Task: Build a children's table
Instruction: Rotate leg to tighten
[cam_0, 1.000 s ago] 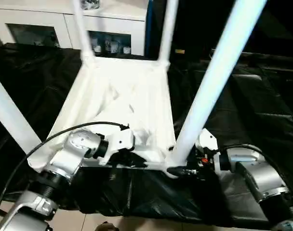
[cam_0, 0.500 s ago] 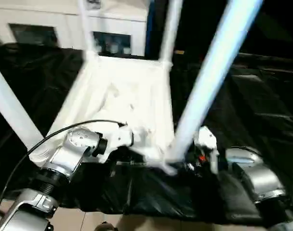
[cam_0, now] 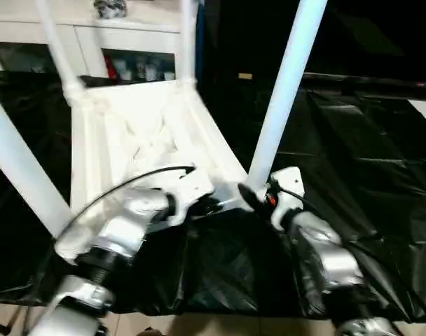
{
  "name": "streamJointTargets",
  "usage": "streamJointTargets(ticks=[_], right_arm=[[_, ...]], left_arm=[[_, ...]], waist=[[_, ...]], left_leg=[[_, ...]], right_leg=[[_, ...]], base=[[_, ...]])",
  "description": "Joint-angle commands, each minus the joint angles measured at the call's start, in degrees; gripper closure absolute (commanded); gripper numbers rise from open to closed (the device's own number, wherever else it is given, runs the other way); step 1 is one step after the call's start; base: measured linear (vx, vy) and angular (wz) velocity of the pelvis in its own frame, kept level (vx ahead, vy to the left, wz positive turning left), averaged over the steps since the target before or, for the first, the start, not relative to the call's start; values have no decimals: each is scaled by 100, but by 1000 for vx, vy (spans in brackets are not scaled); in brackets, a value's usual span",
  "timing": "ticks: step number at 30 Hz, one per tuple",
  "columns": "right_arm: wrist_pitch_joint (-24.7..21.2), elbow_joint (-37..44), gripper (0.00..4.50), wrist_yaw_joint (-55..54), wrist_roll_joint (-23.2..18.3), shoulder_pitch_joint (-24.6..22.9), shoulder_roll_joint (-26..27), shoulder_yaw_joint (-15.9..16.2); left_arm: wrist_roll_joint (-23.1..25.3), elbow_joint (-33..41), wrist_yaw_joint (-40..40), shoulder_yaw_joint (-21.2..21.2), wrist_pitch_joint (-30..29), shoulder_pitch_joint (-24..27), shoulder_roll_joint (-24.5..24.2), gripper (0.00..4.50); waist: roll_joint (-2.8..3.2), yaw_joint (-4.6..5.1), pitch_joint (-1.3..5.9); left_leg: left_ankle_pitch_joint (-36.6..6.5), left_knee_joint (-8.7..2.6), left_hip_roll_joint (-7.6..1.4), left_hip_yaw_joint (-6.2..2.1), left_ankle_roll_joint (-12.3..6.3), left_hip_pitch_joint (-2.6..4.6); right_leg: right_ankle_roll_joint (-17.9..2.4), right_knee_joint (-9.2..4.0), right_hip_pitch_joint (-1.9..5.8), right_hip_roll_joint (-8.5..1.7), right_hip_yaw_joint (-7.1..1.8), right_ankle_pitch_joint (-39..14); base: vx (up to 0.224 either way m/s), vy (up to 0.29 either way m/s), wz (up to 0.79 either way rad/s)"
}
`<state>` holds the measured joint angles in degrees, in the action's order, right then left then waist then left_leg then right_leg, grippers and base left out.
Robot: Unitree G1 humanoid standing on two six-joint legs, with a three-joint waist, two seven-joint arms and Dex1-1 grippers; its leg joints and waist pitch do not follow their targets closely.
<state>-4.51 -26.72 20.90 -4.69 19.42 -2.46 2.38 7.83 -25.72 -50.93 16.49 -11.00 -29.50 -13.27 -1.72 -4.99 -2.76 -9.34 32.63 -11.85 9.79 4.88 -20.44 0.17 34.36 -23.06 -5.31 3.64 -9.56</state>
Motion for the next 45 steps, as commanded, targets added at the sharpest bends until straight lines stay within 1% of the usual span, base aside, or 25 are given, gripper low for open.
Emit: streamJointTargets(ticks=[1,3,4,5,6,7,8,9,10,12,14,15,16,18,22,24,25,26,28,29,30,36,38,40,45], right_arm=[[-130,-159,115,229,161,11,285,469],[-130,-103,108,301,192,-8,258,521],[-83,-63,94,339,266,-24,221,570],[-48,-10,79,412,289,-42,132,603],[-48,-10,71,412,289,-42,132,603],[17,84,71,606,263,-70,-44,635],[30,108,71,663,246,-77,-84,640],[40,128,71,714,230,-83,-120,644],[56,334,71,1238,121,-145,-469,664],[51,527,71,1775,51,-208,-809,702],[88,707,71,2343,-12,-279,-1154,765],[97,750,71,2484,-33,-297,-1230,775],[84,812,71,2690,-85,-318,-1342,786],[49,960,71,3239,-242,-351,-1658,835],[-48,1135,71,3984,-433,-340,-2053,988],[-46,1173,71,4213,-454,-329,-2158,1056],[-66,1212,71,4516,-490,-303,-2270,1134],[14,1196,71,4556,-442,-279,-2296,1159],[65,1166,71,4646,-405,-230,-2322,1201],[5,1174,71,4770,-460,-201,-2346,1231],[-1,1175,71,4777,-464,-200,-2348,1232],[-82,1212,129,5023,-537,-197,-2435,1336],[-103,1186,149,5047,-569,-203,-2406,1313],[-181,1178,171,5048,-643,-236,-2351,1265],[-223,1172,175,5000,-689,-281,-2293,1230]], left_arm=[[-127,255,-57,434,119,-126,426,450],[-135,285,-95,438,148,-98,400,450],[-137,317,-128,430,170,-67,370,450],[-149,357,-188,407,217,-23,312,450],[-149,357,-188,407,217,-23,312,450],[-191,423,-300,365,286,49,218,450],[-204,436,-327,356,300,64,199,450],[-216,448,-351,349,312,76,182,450],[-353,533,-627,307,421,170,15,450],[-444,585,-907,299,541,237,-165,450],[-536,619,-1197,298,621,285,-339,450],[-558,627,-1261,294,627,294,-377,450],[-606,639,-1376,284,660,303,-434,450],[-712,660,-1684,247,718,305,-589,450],[-853,656,-2162,250,756,255,-836,450],[-890,620,-2285,265,804,224,-912,450],[-918,537,-2442,279,879,164,-1005,450],[-932,499,-2521,284,900,135,-1042,450],[-912,402,-2613,293,970,72,-1106,450],[-894,326,-2684,307,1021,26,-1154,450],[-893,323,-2689,308,1023,24,-1157,450],[-926,226,-2857,313,1083,-51,-1238,450],[-958,208,-2886,314,1092,-60,-1230,450],[-974,211,-2896,314,1095,-42,-1201,450],[-991,219,-2862,280,1081,-4,-1151,450]], waist=[[83,-10,323],[91,-6,325],[94,-6,337],[148,-13,340],[125,-3,340],[163,-22,357],[163,-22,357],[135,-22,363],[191,-34,377],[165,-44,393],[184,-51,402],[188,-72,412],[244,-85,405],[214,-112,393],[226,-146,367],[230,-166,366],[132,-161,357],[174,-193,363],[178,-188,357],[149,-199,358],[155,-201,357],[152,-241,366],[125,-265,371],[144,-289,374],[138,-295,377]], left_leg=[[-2181,-426,-70,-38,106,35],[-2183,-427,-71,-34,109,29],[-2153,-428,-79,-33,109,28],[-2145,-428,-75,-37,118,31],[-2145,-430,-77,-32,113,21],[-2056,-422,-77,-32,82,24],[-2056,-422,-77,-32,82,24],[-1966,-418,-82,-24,44,10],[-1884,-404,-84,-15,-19,22],[-1661,-378,-79,-6,-131,-8],[-1548,-358,-85,6,-208,-6],[-1388,-334,-86,17,-275,-9],[-1336,-333,-90,17,-320,-5],[-1459,-341,-98,22,-329,-1],[-1756,-365,-115,25,-237,31],[-1804,-367,-125,26,-224,42],[-1814,-369,-127,41,-243,27],[-1762,-367,-129,28,-242,27],[-1718,-370,-130,30,-225,16],[-1684,-370,-120,28,-229,16],[-1674,-371,-123,26,-220,12],[-1560,-364,-134,27,-209,10],[-1508,-358,-129,31,-214,6],[-1465,-355,-130,29,-225,4],[-1483,-353,-128,30,-207,3]], right_leg=[[-690,-519,193,-251,-189,-2385],[-708,-518,191,-240,-190,-2313],[-771,-499,198,-234,-194,-2102],[-798,-487,202,-234,-195,-2026],[-810,-490,211,-226,-193,-1966],[-875,-460,231,-232,-197,-1759],[-875,-460,231,-232,-197,-1759],[-919,-450,252,-227,-195,-1571],[-996,-439,261,-215,-192,-1305],[-1095,-392,299,-209,-195,-967],[-1186,-362,285,-211,-199,-775],[-1265,-331,301,-205,-200,-544],[-1329,-327,293,-207,-195,-465],[-1347,-345,309,-218,-187,-656],[-1290,-397,271,-221,-189,-1203],[-1268,-398,262,-218,-194,-1274],[-1253,-410,259,-219,-196,-1338],[-1239,-393,259,-239,-198,-1406],[-1220,-399,250,-244,-200,-1445],[-1181,-403,252,-243,-197,-1543],[-1169,-401,251,-247,-199,-1565],[-1179,-379,248,-253,-204,-1462],[-1175,-375,255,-255,-203,-1432],[-1180,-364,254,-253,-201,-1397],[-1165,-368,253,-257,-201,-1420]], base=[[0,0,0],[0,0,0],[0,0,0],[0,0,0],[0,0,0],[0,0,0],[0,0,0],[0,0,0],[0,0,0],[0,0,0],[0,0,0],[0,0,0],[0,0,0],[0,0,0],[0,0,0],[0,0,0],[0,0,0],[0,0,0],[0,0,0],[0,0,0],[0,0,0],[0,0,0],[0,0,0],[0,0,0],[0,0,0]])
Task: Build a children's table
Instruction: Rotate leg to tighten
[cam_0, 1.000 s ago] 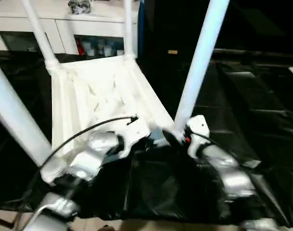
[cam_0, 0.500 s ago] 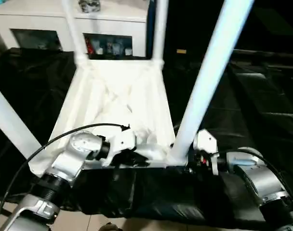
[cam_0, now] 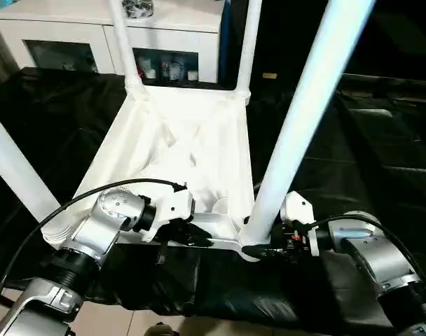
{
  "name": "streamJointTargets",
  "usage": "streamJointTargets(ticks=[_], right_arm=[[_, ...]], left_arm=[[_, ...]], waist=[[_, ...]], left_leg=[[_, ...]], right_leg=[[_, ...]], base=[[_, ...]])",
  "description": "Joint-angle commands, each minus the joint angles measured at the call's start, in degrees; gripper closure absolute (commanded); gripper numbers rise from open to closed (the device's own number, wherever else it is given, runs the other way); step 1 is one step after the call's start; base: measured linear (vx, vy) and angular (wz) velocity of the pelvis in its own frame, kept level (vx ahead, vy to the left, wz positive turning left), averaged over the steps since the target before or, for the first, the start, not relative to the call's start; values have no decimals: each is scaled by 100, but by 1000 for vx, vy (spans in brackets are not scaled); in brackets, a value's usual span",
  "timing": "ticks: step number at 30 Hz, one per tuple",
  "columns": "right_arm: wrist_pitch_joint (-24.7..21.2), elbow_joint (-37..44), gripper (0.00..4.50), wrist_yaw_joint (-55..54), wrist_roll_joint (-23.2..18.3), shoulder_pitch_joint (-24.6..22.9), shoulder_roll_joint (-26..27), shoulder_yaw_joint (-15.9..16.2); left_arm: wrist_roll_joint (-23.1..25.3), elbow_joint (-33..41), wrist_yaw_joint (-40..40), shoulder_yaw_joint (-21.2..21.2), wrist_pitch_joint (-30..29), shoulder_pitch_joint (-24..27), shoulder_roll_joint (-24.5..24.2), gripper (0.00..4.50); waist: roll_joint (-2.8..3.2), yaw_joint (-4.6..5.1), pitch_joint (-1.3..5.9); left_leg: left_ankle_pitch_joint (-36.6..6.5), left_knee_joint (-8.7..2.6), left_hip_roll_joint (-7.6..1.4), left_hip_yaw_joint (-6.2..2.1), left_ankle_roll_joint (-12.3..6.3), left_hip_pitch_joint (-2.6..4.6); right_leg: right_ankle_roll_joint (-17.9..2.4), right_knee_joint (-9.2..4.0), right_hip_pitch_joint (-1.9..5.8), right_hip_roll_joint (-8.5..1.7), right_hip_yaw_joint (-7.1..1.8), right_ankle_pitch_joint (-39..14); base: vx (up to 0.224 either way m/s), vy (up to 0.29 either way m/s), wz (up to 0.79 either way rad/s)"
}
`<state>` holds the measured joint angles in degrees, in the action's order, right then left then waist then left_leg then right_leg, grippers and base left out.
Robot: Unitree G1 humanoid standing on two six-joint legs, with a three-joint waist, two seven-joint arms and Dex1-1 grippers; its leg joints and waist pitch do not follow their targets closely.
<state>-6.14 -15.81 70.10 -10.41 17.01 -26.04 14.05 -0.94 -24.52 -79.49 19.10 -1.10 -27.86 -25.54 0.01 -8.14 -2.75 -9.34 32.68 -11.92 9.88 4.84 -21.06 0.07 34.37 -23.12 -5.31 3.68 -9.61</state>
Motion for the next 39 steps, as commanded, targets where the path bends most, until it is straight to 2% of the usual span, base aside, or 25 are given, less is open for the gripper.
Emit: streamJointTargets(ticks=[1,3,5,7,9,10,11,13,16,17,18,21,22,23,24,28,31,32,33,34,35,38,39], right_arm=[[-29,73,176,-68,-129,-86,141,22],[7,36,176,-278,-117,-108,248,-38],[78,-164,176,-1032,56,-98,581,-180],[75,-255,176,-1314,127,-81,700,-227],[11,-493,177,-2117,293,-42,1082,-352],[13,-527,177,-2240,325,-36,1138,-364],[16,-582,177,-2435,375,-27,1227,-383],[-100,-826,178,-3256,536,28,1669,-452],[-201,-1101,178,-4071,749,155,2073,-495],[-201,-1101,178,-4071,749,155,2073,-495],[-171,-1400,178,-4721,884,320,2349,-599],[-4,-1561,178,-4831,959,441,2581,-526],[22,-1561,122,-4811,975,451,2611,-496],[54,-1544,108,-4761,994,466,2665,-441],[-21,-1426,108,-4528,838,424,2668,-471],[-58,-1295,64,-4262,749,360,2539,-471],[36,-1096,64,-3784,659,280,2139,-504],[62,-988,64,-3424,577,235,1882,-504],[69,-962,64,-3330,556,224,1816,-502],[109,-880,64,-3033,492,192,1628,-498],[109,-800,64,-2762,436,165,1461,-498],[83,-679,64,-2350,361,126,1211,-474],[62,-613,64,-2131,333,104,1093,-460]], left_arm=[[-115,118,105,-19,44,-149,126,450],[-90,113,259,-56,12,-149,186,450],[63,31,827,-140,-79,-188,385,450],[127,-7,1027,-151,-114,-207,449,450],[271,-50,1542,-168,-245,-218,673,450],[281,-39,1595,-165,-268,-213,709,450],[298,-22,1677,-162,-304,-205,766,450],[413,58,2153,-122,-500,-195,1066,450],[566,83,2608,-68,-668,-222,1366,450],[566,83,2608,-68,-668,-222,1366,450],[658,108,2856,0,-762,-229,1574,450],[701,147,2988,74,-867,-218,1765,450],[706,154,2998,84,-885,-217,1784,450],[715,163,3009,102,-915,-219,1812,450],[714,147,2977,97,-894,-230,1781,450],[684,156,2818,86,-813,-218,1676,450],[577,220,2395,66,-645,-153,1419,450],[521,242,2166,66,-524,-123,1268,450],[507,248,2108,66,-493,-115,1229,450],[452,272,1933,57,-473,-97,1122,450],[410,272,1772,48,-406,-89,1022,450],[336,270,1530,26,-299,-82,883,450],[291,263,1410,2,-251,-83,827,450]], waist=[[-38,19,375],[-33,20,369],[-38,42,350],[-48,61,345],[-53,98,337],[-57,167,335],[-64,192,333],[-48,241,328],[-52,320,318],[-51,324,318],[-40,316,321],[-22,367,313],[-27,369,314],[-24,368,315],[-12,368,314],[-7,366,318],[-10,347,336],[-3,329,356],[-3,329,356],[1,298,374],[-6,288,381],[3,248,420],[3,234,423]], left_leg=[[-1468,-359,-120,19,-203,65],[-1530,-363,-117,16,-174,67],[-1641,-378,-109,14,-116,69],[-1780,-395,-98,-2,-17,75],[-1826,-411,-91,-20,40,59],[-1938,-412,-77,-31,80,70],[-1928,-420,-75,-36,83,52],[-1984,-421,-75,-35,108,64],[-2069,-423,-55,-46,106,53],[-2097,-419,-52,-48,101,65],[-2109,-415,-51,-52,96,73],[-2258,-433,-48,-65,145,75],[-2362,-431,-49,-62,102,106],[-2355,-435,-49,-62,90,97],[-2362,-440,-52,-60,68,99],[-2378,-444,-57,-51,48,99],[-2242,-440,-65,-42,4,81],[-2065,-432,-73,-36,-42,76],[-2065,-432,-73,-36,-42,76],[-1828,-406,-81,-7,-109,75],[-1753,-399,-77,-5,-134,67],[-1257,-343,-97,23,-289,76],[-1160,-333,-93,20,-322,60]], right_leg=[[-1148,-368,262,-257,-204,-1415],[-1130,-383,251,-262,-202,-1514],[-1062,-414,234,-264,-205,-1750],[-924,-452,236,-275,-195,-2132],[-820,-463,239,-275,-190,-2292],[-779,-490,230,-278,-177,-2449],[-751,-494,242,-277,-175,-2485],[-722,-515,208,-270,-176,-2540],[-639,-549,209,-268,-162,-2783],[-586,-571,198,-270,-158,-2898],[-573,-577,193,-276,-160,-2915],[-553,-580,184,-255,-150,-2912],[-546,-596,172,-250,-155,-2876],[-557,-592,180,-249,-156,-2827],[-578,-594,177,-245,-162,-2751],[-651,-578,180,-236,-174,-2557],[-724,-548,212,-238,-188,-2277],[-833,-506,232,-231,-195,-1916],[-833,-506,232,-231,-195,-1916],[-987,-455,242,-227,-212,-1429],[-1038,-436,255,-226,-209,-1299],[-1333,-333,265,-207,-207,-416],[-1371,-310,285,-210,-202,-277]], base=[[0,0,0],[0,0,0],[0,0,0],[0,0,0],[0,0,0],[0,0,0],[0,0,0],[0,0,0],[0,0,0],[0,0,0],[0,0,0],[0,0,0],[0,0,0],[0,0,0],[0,0,0],[0,0,0],[0,0,0],[0,0,0],[0,0,0],[0,0,0],[0,0,0],[0,0,0],[0,0,0]])
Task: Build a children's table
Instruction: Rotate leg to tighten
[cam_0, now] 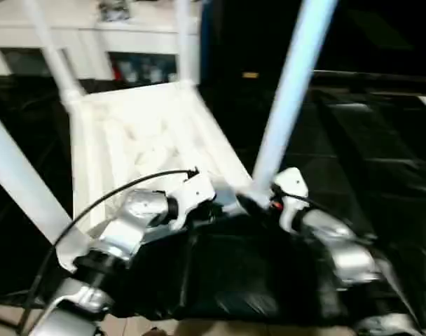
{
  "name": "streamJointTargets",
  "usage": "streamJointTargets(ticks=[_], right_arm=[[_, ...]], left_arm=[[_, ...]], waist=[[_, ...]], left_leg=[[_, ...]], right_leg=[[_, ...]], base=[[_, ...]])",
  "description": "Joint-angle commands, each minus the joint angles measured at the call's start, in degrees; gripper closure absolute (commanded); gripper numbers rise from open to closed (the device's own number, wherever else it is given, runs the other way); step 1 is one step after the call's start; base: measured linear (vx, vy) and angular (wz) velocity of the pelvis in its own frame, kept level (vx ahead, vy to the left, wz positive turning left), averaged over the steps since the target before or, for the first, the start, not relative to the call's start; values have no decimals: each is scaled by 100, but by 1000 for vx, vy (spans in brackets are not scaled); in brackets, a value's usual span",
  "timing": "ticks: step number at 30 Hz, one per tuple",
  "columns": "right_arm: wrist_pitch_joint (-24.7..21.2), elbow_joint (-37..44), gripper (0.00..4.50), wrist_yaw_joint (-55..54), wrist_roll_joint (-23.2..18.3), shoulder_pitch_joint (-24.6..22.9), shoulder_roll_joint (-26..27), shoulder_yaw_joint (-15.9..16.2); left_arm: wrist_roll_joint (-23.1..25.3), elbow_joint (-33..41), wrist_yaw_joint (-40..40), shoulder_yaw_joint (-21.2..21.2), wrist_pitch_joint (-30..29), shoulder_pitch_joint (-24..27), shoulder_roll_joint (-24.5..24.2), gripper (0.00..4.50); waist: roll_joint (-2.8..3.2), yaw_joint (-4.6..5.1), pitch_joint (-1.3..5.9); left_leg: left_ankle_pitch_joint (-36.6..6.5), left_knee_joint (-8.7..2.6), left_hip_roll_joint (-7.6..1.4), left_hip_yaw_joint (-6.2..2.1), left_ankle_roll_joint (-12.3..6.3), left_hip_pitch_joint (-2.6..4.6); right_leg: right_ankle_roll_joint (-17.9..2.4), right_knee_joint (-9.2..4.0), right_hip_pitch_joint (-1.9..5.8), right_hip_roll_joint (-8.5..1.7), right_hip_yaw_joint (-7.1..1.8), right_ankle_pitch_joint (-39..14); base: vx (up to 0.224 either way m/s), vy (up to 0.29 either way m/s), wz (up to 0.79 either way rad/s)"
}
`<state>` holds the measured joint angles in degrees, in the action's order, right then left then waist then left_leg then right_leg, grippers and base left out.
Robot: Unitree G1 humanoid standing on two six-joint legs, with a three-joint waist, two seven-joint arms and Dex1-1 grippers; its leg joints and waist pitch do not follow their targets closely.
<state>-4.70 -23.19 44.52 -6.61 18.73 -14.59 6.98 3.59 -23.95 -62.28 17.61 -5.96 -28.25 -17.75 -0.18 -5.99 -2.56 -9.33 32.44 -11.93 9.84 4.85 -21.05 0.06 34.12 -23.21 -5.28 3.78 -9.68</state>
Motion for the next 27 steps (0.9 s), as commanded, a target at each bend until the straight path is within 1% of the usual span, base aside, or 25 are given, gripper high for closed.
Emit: streamJointTargets(ticks=[1,2,3,4,5,6,7,8,9,10,11,13,14,15,16,20,21,22,24,27], right_arm=[[-87,271,64,893,-80,-116,-314,336],[-89,307,64,1015,-93,-127,-381,364],[-89,311,64,1029,-94,-128,-389,367],[-78,418,64,1397,-130,-164,-602,486],[-111,473,64,1558,-155,-181,-688,539],[-141,568,64,1786,-185,-207,-812,619],[-157,611,64,1887,-199,-218,-865,654],[-175,665,64,2010,-217,-232,-932,698],[-184,697,64,2096,-238,-233,-971,716],[-187,717,64,2147,-253,-230,-990,723],[-207,756,64,2232,-287,-226,-1023,734],[-318,838,64,2392,-382,-217,-1052,726],[-318,838,79,2392,-382,-217,-1052,726],[-423,905,79,2496,-470,-213,-1070,727],[-519,975,90,2584,-535,-224,-1109,759],[-573,1044,123,2668,-542,-274,-1159,821],[-573,1055,123,2675,-538,-292,-1164,829],[-589,1078,144,2692,-540,-321,-1169,835],[-610,1098,161,2712,-544,-347,-1171,845],[-659,1151,171,2730,-556,-396,-1179,868]], left_arm=[[-309,222,-641,103,274,-39,-76,450],[-341,220,-728,94,299,-40,-108,450],[-345,220,-737,93,302,-41,-111,450],[-451,213,-932,60,286,-58,-193,450],[-484,202,-1012,64,303,-70,-231,450],[-538,177,-1125,71,325,-90,-285,450],[-560,164,-1175,76,339,-100,-309,450],[-588,147,-1237,81,355,-111,-339,450],[-597,119,-1286,84,384,-131,-358,450],[-603,98,-1333,88,396,-147,-373,450],[-627,66,-1424,94,411,-172,-403,450],[-655,25,-1573,100,435,-204,-456,450],[-655,25,-1573,100,435,-204,-456,450],[-670,7,-1685,114,433,-222,-498,450],[-682,-3,-1761,126,443,-228,-529,450],[-670,-34,-1846,161,469,-234,-573,450],[-666,-44,-1855,164,480,-234,-575,450],[-663,-60,-1874,162,492,-236,-571,450],[-662,-67,-1896,167,493,-236,-573,450],[-655,-68,-1906,172,502,-227,-574,450]], waist=[[14,2,399],[12,-22,396],[21,-33,384],[18,-49,374],[18,-63,359],[18,-72,356],[14,-81,350],[12,-87,347],[-19,-89,341],[-10,-96,334],[-10,-98,334],[-9,-103,336],[-9,-103,336],[-13,-105,339],[-9,-114,340],[-6,-157,356],[-3,-163,357],[-7,-181,360],[-8,-192,357],[-8,-197,356]], left_leg=[[-1095,-307,-87,24,-381,44],[-1109,-303,-93,28,-412,48],[-1175,-310,-105,34,-415,57],[-1298,-317,-110,35,-379,63],[-1434,-326,-114,44,-346,75],[-1490,-331,-120,42,-324,81],[-1586,-338,-123,40,-282,83],[-1623,-339,-121,43,-269,89],[-1666,-344,-126,47,-256,89],[-1696,-347,-126,43,-244,91],[-1730,-358,-126,32,-211,83],[-1734,-360,-124,28,-194,78],[-1734,-360,-124,28,-194,78],[-1710,-362,-126,24,-188,76],[-1679,-360,-128,25,-190,77],[-1538,-349,-135,26,-200,74],[-1522,-348,-133,26,-197,71],[-1499,-342,-131,31,-192,76],[-1525,-349,-130,28,-172,73],[-1538,-352,-127,23,-160,71]], right_leg=[[-1394,-269,313,-205,-199,-180],[-1399,-266,323,-211,-198,-215],[-1408,-278,305,-216,-198,-329],[-1391,-293,306,-219,-194,-533],[-1366,-318,292,-227,-203,-765],[-1347,-330,288,-237,-206,-870],[-1303,-346,287,-241,-211,-1065],[-1284,-355,282,-239,-213,-1134],[-1259,-366,272,-241,-218,-1235],[-1242,-374,263,-247,-219,-1325],[-1180,-389,267,-258,-218,-1501],[-1144,-388,267,-253,-217,-1561],[-1144,-388,267,-253,-217,-1561],[-1138,-383,264,-254,-215,-1553],[-1151,-380,262,-252,-217,-1527],[-1184,-351,264,-254,-220,-1295],[-1188,-347,266,-255,-220,-1275],[-1199,-346,264,-255,-221,-1239],[-1191,-345,269,-255,-218,-1269],[-1162,-349,272,-256,-217,-1318]], base=[[0,0,0],[0,0,0],[0,0,0],[0,0,0],[0,0,0],[0,0,0],[0,0,0],[0,0,0],[0,0,0],[0,0,0],[0,0,0],[0,0,0],[0,0,0],[0,0,0],[0,0,0],[0,0,0],[0,0,0],[0,0,0],[0,0,0],[0,0,0]])
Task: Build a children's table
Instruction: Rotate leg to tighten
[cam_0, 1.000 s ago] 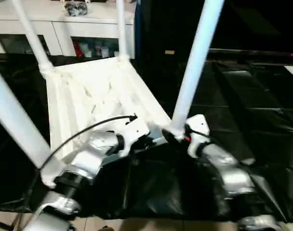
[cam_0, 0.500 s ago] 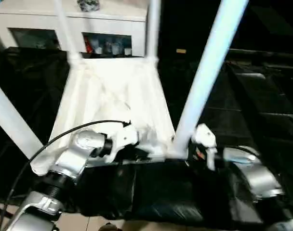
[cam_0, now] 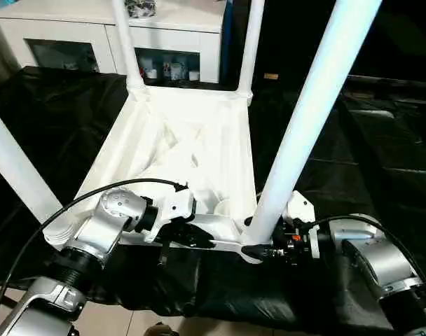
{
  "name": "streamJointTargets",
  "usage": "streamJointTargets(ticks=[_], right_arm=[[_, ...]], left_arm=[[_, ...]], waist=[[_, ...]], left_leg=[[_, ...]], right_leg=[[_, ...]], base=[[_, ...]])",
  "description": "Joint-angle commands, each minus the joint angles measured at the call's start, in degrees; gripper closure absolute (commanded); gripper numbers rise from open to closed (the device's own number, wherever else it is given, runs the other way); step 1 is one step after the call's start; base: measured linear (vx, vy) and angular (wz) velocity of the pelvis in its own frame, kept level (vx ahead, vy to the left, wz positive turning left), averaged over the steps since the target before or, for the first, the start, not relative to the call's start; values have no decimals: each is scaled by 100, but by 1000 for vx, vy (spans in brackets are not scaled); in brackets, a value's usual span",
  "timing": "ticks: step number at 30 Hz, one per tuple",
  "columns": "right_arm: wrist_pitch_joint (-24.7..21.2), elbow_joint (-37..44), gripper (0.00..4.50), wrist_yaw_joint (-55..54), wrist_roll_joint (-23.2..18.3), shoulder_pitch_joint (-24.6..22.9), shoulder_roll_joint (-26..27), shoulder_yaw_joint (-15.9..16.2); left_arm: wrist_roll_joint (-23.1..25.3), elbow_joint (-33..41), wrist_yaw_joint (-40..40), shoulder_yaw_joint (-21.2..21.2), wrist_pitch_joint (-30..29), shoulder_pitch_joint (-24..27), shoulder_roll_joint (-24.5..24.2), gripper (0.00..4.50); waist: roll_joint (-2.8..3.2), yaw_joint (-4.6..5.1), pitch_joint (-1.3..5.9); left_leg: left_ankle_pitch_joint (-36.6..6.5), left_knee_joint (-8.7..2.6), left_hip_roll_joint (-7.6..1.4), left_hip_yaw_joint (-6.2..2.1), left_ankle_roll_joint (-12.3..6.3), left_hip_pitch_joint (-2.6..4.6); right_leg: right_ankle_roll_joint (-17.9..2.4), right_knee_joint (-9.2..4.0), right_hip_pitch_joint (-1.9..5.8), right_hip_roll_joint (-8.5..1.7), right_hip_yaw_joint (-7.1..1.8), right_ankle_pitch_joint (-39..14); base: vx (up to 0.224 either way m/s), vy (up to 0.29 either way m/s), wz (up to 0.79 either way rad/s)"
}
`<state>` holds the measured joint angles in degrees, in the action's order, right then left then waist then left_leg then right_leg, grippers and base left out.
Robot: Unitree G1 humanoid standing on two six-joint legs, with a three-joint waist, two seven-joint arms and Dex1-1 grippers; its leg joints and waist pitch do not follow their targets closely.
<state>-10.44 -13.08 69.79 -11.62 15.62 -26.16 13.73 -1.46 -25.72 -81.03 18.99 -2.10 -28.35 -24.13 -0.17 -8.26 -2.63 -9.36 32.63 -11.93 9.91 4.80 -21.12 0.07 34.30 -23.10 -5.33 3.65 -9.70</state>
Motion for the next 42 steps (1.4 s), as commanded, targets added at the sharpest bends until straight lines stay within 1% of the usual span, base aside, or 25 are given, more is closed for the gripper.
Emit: streamJointTargets(ticks=[1,5,6,9,10,12,14,15,17,20,21,22,24,25,27,28,29,31,33,35,36,38,39,41,42], right_arm=[[-101,156,176,186,-64,-106,-19,201],[-90,103,180,-246,-54,-168,221,77],[-86,85,181,-308,-46,-165,254,59],[67,-261,181,-1176,153,-65,656,-156],[53,-559,181,-1882,334,59,930,-289],[33,-759,181,-2423,471,136,1149,-367],[-15,-881,182,-2863,564,176,1340,-433],[-36,-984,182,-3245,594,194,1571,-507],[-84,-1042,182,-3487,608,206,1727,-543],[-178,-1310,182,-4411,769,307,2289,-642],[-178,-1310,182,-4411,769,307,2289,-642],[-128,-1404,182,-4613,751,366,2533,-653],[22,-1416,182,-4597,786,390,2622,-561],[61,-1413,127,-4547,765,392,2656,-539],[49,-1401,113,-4486,713,390,2678,-547],[0,-1347,104,-4408,643,376,2671,-573],[-48,-1276,75,-4294,602,358,2622,-587],[-69,-1183,68,-4115,580,332,2505,-586],[-77,-1138,68,-3978,556,318,2425,-598],[-59,-975,68,-3414,424,265,2129,-529],[-56,-950,68,-3336,409,257,2085,-515],[-34,-742,68,-2721,305,189,1741,-415],[-34,-742,68,-2721,305,189,1741,-415],[-36,-503,68,-1947,172,98,1299,-308],[-36,-503,68,-1947,172,98,1299,-308]], left_arm=[[-140,101,-12,30,133,-212,71,450],[-27,9,444,-59,205,-219,222,450],[-11,-2,498,-67,208,-222,239,450],[150,-93,1088,-154,181,-267,442,450],[261,-148,1469,-194,120,-300,577,450],[328,-169,1768,-227,44,-318,706,450],[369,-156,1997,-237,-12,-319,815,450],[409,-94,2176,-200,-94,-293,917,450],[449,-68,2347,-187,-157,-284,1010,450],[588,66,2840,-137,-408,-217,1397,450],[588,66,2840,-137,-408,-217,1397,450],[656,166,2969,-52,-509,-146,1548,450],[678,221,3024,8,-558,-102,1633,450],[671,242,3042,37,-576,-91,1653,450],[652,251,3029,50,-583,-88,1660,450],[637,262,3009,55,-583,-90,1644,450],[619,287,2925,50,-558,-84,1602,450],[586,332,2770,39,-511,-64,1515,450],[557,361,2658,32,-462,-41,1456,450],[467,457,2356,38,-404,23,1274,450],[456,466,2318,38,-398,29,1249,450],[390,479,2033,34,-304,55,1068,450],[390,479,2033,34,-304,55,1068,450],[263,463,1611,-5,-190,58,851,450],[263,463,1611,-5,-190,58,851,450]], waist=[[-11,29,363],[-14,23,355],[-19,28,349],[-33,65,330],[-37,93,325],[-56,174,317],[-50,248,309],[-59,286,312],[-58,331,300],[-46,347,300],[-36,347,301],[-26,357,310],[-29,366,310],[-22,368,310],[-22,372,312],[-19,363,316],[-20,359,314],[-16,353,320],[-15,341,322],[-22,313,340],[-19,305,345],[-32,283,362],[-27,281,364],[-27,269,380],[-25,262,375]], left_leg=[[-1538,-371,-127,17,-156,78],[-1599,-376,-128,16,-133,83],[-1665,-385,-127,11,-106,87],[-1810,-401,-109,-1,-12,78],[-1923,-412,-96,-19,88,94],[-2009,-432,-78,-47,160,67],[-2092,-435,-75,-55,171,70],[-2113,-428,-65,-57,147,74],[-2160,-427,-58,-56,123,73],[-2139,-431,-66,-48,119,89],[-2160,-429,-64,-52,130,96],[-2171,-445,-74,-60,131,87],[-2176,-451,-73,-63,140,70],[-2216,-447,-69,-55,122,89],[-2217,-442,-64,-45,79,80],[-2189,-438,-67,-36,64,93],[-2178,-438,-70,-33,57,93],[-2116,-443,-72,-35,49,77],[-2096,-439,-77,-27,35,84],[-1940,-431,-87,-26,-17,71],[-1879,-422,-92,-16,-44,72],[-1559,-394,-85,5,-159,64],[-1499,-386,-91,12,-178,63],[-1328,-371,-92,15,-244,52],[-1284,-367,-93,14,-277,44]], right_leg=[[-1160,-368,261,-250,-205,-1321],[-1113,-386,248,-259,-207,-1453],[-1084,-400,240,-261,-203,-1569],[-972,-443,229,-280,-201,-1951],[-827,-478,213,-283,-189,-2332],[-702,-500,237,-286,-166,-2598],[-623,-531,214,-285,-162,-2755],[-599,-548,213,-285,-161,-2808],[-571,-568,190,-274,-156,-2905],[-575,-578,167,-268,-170,-2858],[-583,-573,161,-266,-168,-2854],[-601,-566,182,-264,-168,-2721],[-626,-549,188,-262,-168,-2603],[-633,-558,176,-253,-171,-2562],[-669,-549,182,-242,-184,-2433],[-696,-544,174,-240,-192,-2338],[-710,-544,174,-241,-196,-2309],[-729,-524,197,-239,-195,-2200],[-758,-516,194,-238,-202,-2111],[-828,-479,235,-239,-204,-1810],[-859,-470,231,-241,-213,-1694],[-1009,-421,257,-232,-209,-1260],[-1033,-411,252,-231,-215,-1177],[-1131,-366,277,-225,-210,-874],[-1181,-355,281,-223,-204,-789]], base=[[0,0,0],[0,0,0],[0,0,0],[0,0,0],[0,0,0],[0,0,0],[0,0,0],[0,0,0],[0,0,0],[0,0,0],[0,0,0],[0,0,0],[0,0,0],[0,0,0],[0,0,0],[0,0,0],[0,0,0],[0,0,0],[0,0,0],[0,0,0],[0,0,0],[0,0,0],[0,0,0],[0,0,0],[0,0,0]])
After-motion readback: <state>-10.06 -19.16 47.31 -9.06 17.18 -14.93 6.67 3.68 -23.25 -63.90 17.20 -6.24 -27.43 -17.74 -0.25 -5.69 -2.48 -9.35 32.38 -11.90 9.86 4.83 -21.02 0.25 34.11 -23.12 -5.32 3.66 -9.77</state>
